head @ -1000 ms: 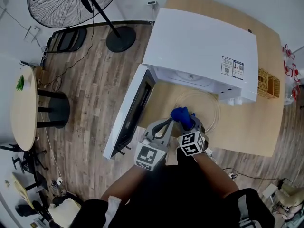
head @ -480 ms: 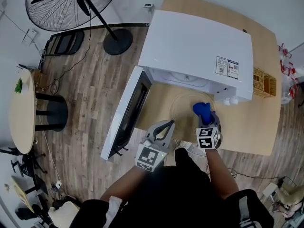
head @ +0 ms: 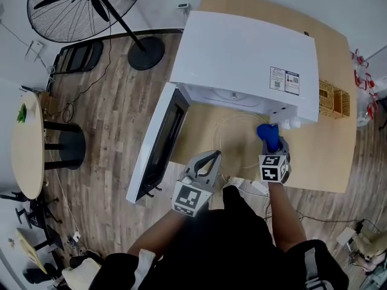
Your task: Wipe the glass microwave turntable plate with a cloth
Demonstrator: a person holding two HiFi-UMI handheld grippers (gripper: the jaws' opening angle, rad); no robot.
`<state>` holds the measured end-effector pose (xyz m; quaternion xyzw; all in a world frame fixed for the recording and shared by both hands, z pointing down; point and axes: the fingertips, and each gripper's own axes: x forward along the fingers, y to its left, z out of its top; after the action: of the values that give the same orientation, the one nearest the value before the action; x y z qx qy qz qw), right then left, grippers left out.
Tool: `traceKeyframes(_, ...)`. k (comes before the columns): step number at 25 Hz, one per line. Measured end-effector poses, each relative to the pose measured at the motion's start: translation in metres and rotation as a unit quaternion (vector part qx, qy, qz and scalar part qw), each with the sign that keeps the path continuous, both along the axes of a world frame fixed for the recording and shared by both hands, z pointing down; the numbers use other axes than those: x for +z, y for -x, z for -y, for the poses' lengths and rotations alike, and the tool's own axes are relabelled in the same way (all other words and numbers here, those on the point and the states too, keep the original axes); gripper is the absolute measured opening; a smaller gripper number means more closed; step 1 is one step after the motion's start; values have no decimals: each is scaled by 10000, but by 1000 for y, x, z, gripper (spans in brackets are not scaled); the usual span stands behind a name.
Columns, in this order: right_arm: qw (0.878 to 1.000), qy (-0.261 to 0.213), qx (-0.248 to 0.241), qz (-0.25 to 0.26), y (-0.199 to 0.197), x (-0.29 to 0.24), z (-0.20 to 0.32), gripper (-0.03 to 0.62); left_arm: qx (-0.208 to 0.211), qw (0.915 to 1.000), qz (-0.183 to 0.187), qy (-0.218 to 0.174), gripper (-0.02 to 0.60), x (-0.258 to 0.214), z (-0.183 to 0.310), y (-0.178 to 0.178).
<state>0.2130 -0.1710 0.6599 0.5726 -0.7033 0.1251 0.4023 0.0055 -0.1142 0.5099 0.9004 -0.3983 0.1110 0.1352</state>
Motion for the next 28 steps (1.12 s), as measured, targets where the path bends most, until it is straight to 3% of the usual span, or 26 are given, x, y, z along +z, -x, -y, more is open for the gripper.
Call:
traceKeyframes(3, 9999, -63, 27, 94, 0, -1, 1, 141, -22, 10000, 8, 9, 6, 2, 0, 0)
traceKeyframes(6, 9982, -236, -12, 558, 12, -12, -1, 144, -60, 10000, 28, 3, 6, 3, 1, 2)
traceKeyframes(10, 9933, -389, -444, 997, 49, -31, -14, 144, -186, 9998, -36, 72, 6, 2, 2, 10)
traceKeyframes(15, 9840, -172, -1348, 1155, 116, -34, -36, 143, -421, 9990, -125, 101, 6, 3, 5, 23)
traceKeyframes(20, 9731, 159, -1908, 1279, 164, -22, -62, 146, -486, 9988, -93, 59, 6, 4, 5, 31)
traceKeyframes(23, 9697, 346, -2082, 1232, 177, -12, -72, 146, -502, 9987, -48, 62, 6, 2, 5, 36)
traceKeyframes(28, 9721, 536, -1974, 1145, 179, 1, -75, 146, -564, 9984, -29, 70, 6, 3, 7, 45)
